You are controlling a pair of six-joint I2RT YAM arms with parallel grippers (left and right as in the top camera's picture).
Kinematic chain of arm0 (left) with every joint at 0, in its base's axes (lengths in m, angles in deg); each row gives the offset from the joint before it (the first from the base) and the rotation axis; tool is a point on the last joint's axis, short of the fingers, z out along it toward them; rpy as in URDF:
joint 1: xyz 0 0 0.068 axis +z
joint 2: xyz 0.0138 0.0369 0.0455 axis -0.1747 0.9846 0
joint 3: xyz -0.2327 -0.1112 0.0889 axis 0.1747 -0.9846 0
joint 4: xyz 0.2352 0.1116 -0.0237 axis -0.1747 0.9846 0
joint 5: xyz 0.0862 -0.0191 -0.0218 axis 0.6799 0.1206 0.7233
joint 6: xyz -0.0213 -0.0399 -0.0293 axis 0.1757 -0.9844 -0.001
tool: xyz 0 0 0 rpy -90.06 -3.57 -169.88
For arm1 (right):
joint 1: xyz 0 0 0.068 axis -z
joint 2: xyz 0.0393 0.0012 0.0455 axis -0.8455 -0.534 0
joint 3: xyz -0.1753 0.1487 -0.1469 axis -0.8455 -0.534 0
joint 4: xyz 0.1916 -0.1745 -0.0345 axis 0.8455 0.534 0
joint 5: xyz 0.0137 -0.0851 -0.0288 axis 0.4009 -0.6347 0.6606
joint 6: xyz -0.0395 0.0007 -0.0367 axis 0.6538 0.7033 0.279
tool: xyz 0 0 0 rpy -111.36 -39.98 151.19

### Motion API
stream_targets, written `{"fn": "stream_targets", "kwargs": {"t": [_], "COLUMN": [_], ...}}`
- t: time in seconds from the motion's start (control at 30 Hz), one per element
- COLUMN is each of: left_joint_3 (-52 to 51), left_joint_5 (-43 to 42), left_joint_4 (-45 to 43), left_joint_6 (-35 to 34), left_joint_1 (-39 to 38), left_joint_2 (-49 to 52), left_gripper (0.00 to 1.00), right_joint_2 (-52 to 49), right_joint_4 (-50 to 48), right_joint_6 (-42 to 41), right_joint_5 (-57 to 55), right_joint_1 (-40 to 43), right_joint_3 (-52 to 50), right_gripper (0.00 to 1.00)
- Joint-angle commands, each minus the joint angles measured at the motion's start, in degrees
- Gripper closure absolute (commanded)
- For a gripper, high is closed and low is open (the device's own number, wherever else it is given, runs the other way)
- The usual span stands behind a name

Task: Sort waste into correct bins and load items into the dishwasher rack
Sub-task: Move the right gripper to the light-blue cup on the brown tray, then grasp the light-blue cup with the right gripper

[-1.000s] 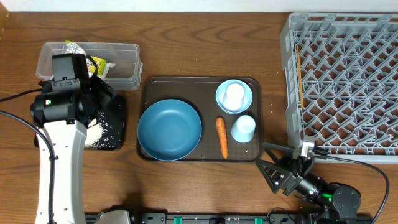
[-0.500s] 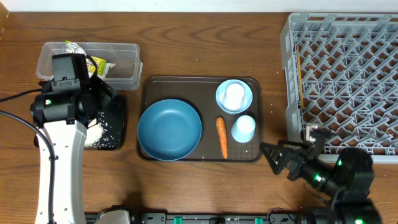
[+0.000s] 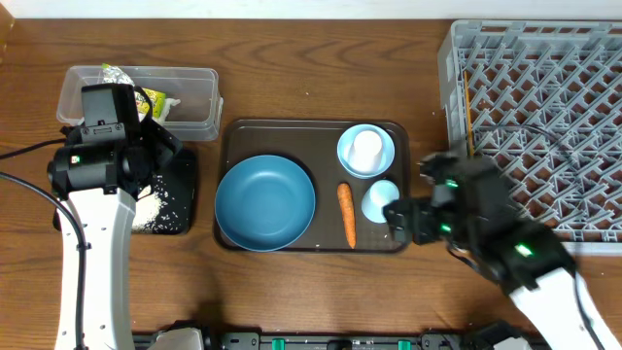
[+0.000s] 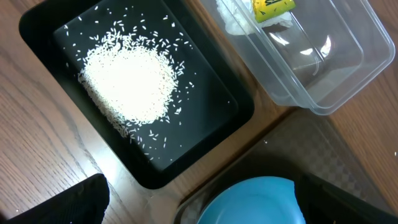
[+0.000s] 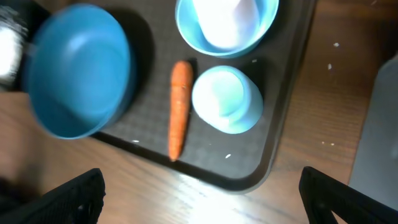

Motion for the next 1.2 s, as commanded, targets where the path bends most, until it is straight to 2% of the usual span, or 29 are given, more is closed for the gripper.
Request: {"fn": "stream_targets", "kwargs": {"t": [0.0, 0.3, 0.77, 0.97, 1.03, 1.17], "left_joint_3": [0.48, 0.48, 0.48, 0.48, 0.48, 0.48], "left_joint_5": [0.28, 0.28, 0.28, 0.28, 0.28, 0.28], "left_joint_4": [0.31, 0.31, 0.31, 0.31, 0.31, 0.31], "left_joint_6": [0.33, 0.33, 0.33, 0.33, 0.33, 0.33], "left_joint_1": [0.02, 0.02, 0.02, 0.02, 0.02, 0.02], "left_joint_2": [0.15, 0.15, 0.15, 0.15, 0.15, 0.15], "left_gripper": [0.02, 0.02, 0.02, 0.02, 0.02, 0.02], "right_joint_2": [-5.53, -17.20, -26.21, -28.33, -28.30, -28.30], "right_joint_4": [-2.03, -8.76, -16.04, -16.31, -16.57, -16.20], "right_joint_6": [-1.64, -1.64, 0.00, -2.54, -2.54, -2.54], "right_joint_5": [-9.05, -13.81, -11.89, -14.69, -14.67, -14.47], "right_joint_1": [-2.80, -3.63, -7.17, -7.17, -7.17, -7.17], "right_joint_3": [1.31, 1.33, 1.31, 1.31, 1.31, 1.31], "right_gripper": [0.01, 0.01, 0.01, 0.05, 0.11, 0.33]}}
